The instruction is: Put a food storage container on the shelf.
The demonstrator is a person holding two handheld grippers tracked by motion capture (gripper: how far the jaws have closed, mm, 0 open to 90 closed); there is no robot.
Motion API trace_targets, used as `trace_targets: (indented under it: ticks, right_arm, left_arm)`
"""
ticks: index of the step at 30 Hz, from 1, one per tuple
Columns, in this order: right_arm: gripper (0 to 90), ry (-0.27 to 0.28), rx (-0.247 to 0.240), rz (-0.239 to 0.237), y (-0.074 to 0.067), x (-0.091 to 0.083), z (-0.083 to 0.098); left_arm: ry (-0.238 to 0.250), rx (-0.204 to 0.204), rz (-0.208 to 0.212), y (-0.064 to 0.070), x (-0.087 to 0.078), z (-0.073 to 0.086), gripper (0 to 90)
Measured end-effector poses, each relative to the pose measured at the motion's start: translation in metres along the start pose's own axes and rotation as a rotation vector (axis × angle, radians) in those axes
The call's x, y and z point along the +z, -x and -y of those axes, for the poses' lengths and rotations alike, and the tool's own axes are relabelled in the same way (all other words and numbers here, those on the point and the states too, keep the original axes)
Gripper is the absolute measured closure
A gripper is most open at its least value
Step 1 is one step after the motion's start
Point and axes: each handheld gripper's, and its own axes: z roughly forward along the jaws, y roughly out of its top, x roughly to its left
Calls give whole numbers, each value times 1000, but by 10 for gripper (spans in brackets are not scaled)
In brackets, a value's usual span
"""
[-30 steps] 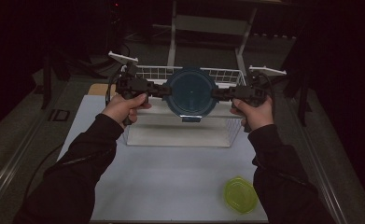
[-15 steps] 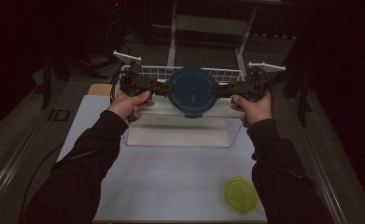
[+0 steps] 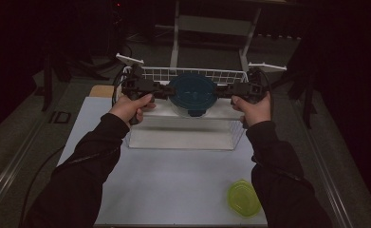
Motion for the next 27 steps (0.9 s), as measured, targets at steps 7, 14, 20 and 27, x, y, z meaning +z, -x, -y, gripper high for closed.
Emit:
trace_targets:
  ticks: [7, 14, 20, 27]
  right_arm:
    - [481, 29, -52, 25, -5, -16, 6]
    - [480, 42, -123, -11, -20, -31, 23]
    - [477, 30, -167, -76, -31, -39, 44]
    - [487, 10, -256, -79, -45, -35, 68]
  left_arm:
    - [29, 35, -42, 5, -12, 5, 413]
    - [51, 99, -55, 16, -24, 14, 414]
    - [68, 164, -61, 22, -34, 30, 403]
    - [87, 290, -70, 29, -43, 55, 247]
